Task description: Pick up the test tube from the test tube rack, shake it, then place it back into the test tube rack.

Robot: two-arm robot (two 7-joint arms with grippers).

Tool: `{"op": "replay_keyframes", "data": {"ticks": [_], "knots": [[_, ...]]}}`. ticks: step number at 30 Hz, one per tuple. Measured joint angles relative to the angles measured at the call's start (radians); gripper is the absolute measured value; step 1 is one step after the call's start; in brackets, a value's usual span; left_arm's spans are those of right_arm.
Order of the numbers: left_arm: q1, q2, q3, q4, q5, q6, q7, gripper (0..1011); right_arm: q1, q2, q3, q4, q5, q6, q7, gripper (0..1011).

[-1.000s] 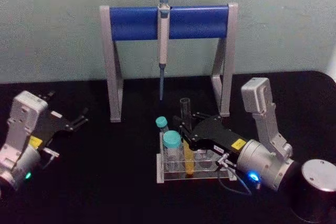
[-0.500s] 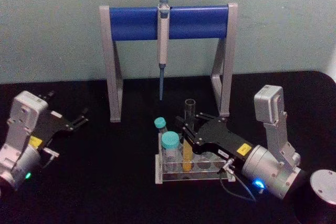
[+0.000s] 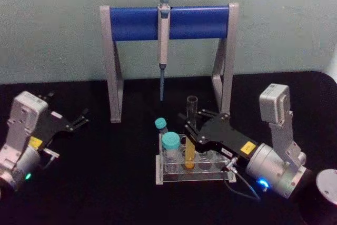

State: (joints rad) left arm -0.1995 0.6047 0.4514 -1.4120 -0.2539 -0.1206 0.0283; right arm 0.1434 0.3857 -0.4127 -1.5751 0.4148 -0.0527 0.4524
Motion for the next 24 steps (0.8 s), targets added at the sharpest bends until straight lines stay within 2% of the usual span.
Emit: {"op": "replay_keyframes", "data": {"ticks": [11, 15, 24], "knots": [[0.000, 0.000, 0.000, 0.000, 0.000, 0.000, 0.000, 1001, 0.006, 0.007, 0.015, -0.042, 0.012, -0.002, 0.003, 226], [0.000, 0.000, 0.000, 0.000, 0.000, 0.000, 0.000, 1002, 0.025, 0.007, 0.023, -0.047, 0.010, -0.009, -0.001, 226], [0.000, 0.000, 0.000, 0.000, 0.000, 0.000, 0.000, 1001, 0.086, -0.011, 0.033, 0.003, -0.016, -0.021, -0.020, 226]]}}
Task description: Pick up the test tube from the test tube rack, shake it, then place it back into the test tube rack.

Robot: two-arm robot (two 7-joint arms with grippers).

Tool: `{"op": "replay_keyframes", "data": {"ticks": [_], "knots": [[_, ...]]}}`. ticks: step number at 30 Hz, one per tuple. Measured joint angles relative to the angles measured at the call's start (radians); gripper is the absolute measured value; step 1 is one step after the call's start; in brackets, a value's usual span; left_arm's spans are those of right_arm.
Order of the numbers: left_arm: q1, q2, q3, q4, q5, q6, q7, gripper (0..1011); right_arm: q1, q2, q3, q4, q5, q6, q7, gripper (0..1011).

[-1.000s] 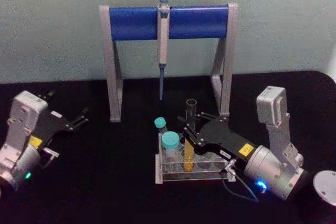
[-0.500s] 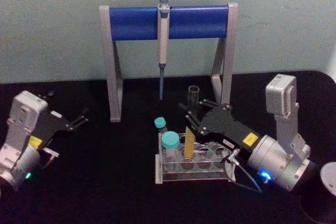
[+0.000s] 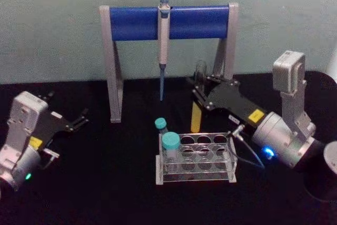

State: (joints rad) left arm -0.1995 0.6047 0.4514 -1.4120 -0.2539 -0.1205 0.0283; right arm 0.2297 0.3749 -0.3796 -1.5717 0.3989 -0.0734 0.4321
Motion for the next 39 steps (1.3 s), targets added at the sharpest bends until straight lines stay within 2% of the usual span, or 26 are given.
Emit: {"op": "replay_keyframes", "data": {"ticks": [13, 23, 32, 39], "knots": [[0.000, 0.000, 0.000, 0.000, 0.000, 0.000, 0.000, 1001, 0.063, -0.039, 0.004, 0.090, -0.031, -0.019, -0.010, 226], [0.000, 0.000, 0.000, 0.000, 0.000, 0.000, 0.000, 1001, 0.078, -0.057, 0.011, 0.122, -0.040, -0.027, -0.013, 226], [0.000, 0.000, 0.000, 0.000, 0.000, 0.000, 0.000, 1001, 0.058, -0.042, 0.034, 0.093, -0.054, -0.022, -0.031, 226], [0.000, 0.000, 0.000, 0.000, 0.000, 0.000, 0.000, 1001, -0.006, 0.002, 0.059, 0.004, -0.058, 0.021, -0.041, 226]]}}
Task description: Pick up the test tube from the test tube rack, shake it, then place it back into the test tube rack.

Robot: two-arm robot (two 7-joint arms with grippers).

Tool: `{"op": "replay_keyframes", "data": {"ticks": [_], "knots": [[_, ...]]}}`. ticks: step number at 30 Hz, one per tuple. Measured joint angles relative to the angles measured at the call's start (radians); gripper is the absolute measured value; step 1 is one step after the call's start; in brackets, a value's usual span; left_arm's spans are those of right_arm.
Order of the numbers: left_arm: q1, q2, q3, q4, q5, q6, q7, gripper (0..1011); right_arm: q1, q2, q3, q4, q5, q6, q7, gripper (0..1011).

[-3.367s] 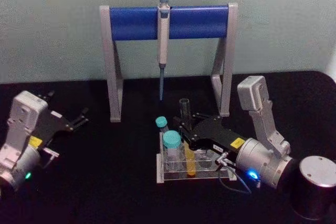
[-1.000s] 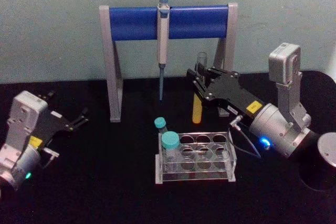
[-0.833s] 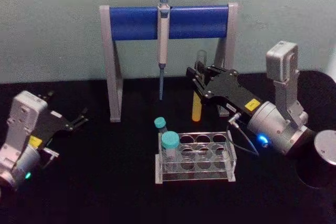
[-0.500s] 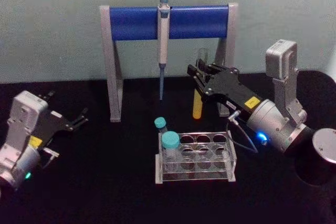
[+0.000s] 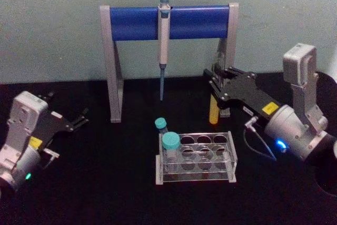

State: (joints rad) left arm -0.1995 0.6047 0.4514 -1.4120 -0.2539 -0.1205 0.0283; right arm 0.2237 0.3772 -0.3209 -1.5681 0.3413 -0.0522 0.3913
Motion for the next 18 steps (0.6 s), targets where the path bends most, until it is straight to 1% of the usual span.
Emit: {"op": "replay_keyframes", "data": {"ticks": [3, 8, 13, 15, 18], "knots": [[0.000, 0.000, 0.000, 0.000, 0.000, 0.000, 0.000, 1001, -0.026, 0.015, 0.004, -0.033, 0.013, 0.017, 0.011, 226], [0.000, 0.000, 0.000, 0.000, 0.000, 0.000, 0.000, 1001, -0.044, 0.024, -0.004, -0.059, 0.045, 0.031, 0.042, 226], [0.000, 0.000, 0.000, 0.000, 0.000, 0.000, 0.000, 1001, -0.028, 0.014, -0.029, -0.043, 0.086, 0.034, 0.078, 226], [0.000, 0.000, 0.000, 0.000, 0.000, 0.000, 0.000, 1001, -0.014, 0.006, -0.040, -0.025, 0.097, 0.029, 0.085, 226], [0.000, 0.000, 0.000, 0.000, 0.000, 0.000, 0.000, 1001, 0.002, -0.004, -0.048, -0.004, 0.103, 0.018, 0.087, 226]]}}
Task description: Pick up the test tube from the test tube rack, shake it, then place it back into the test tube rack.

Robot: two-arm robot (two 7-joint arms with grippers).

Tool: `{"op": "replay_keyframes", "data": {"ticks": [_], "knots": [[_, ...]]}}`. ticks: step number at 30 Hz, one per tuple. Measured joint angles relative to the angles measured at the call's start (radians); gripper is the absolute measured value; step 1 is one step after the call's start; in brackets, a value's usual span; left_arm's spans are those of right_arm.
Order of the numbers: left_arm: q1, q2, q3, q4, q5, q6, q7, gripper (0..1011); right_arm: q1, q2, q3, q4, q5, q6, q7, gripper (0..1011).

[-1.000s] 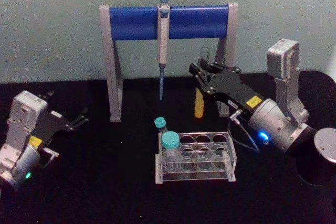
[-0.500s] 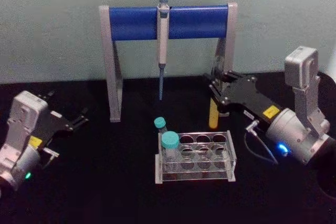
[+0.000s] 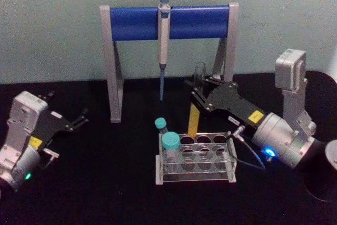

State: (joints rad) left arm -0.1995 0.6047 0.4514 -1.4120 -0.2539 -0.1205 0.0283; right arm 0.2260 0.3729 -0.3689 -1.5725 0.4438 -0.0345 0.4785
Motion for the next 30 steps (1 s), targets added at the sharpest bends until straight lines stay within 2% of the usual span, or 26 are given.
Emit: {"op": "replay_keyframes", "data": {"ticks": [7, 14, 24, 30], "knots": [[0.000, 0.000, 0.000, 0.000, 0.000, 0.000, 0.000, 1001, 0.048, -0.025, -0.013, 0.063, -0.012, -0.045, -0.014, 226], [0.000, 0.000, 0.000, 0.000, 0.000, 0.000, 0.000, 1001, 0.065, -0.029, -0.012, 0.082, -0.034, -0.054, -0.034, 226], [0.000, 0.000, 0.000, 0.000, 0.000, 0.000, 0.000, 1001, 0.059, -0.023, 0.000, 0.074, -0.054, -0.049, -0.053, 226], [0.000, 0.000, 0.000, 0.000, 0.000, 0.000, 0.000, 1001, 0.029, 0.002, 0.020, 0.032, -0.071, -0.034, -0.072, 226]]}}
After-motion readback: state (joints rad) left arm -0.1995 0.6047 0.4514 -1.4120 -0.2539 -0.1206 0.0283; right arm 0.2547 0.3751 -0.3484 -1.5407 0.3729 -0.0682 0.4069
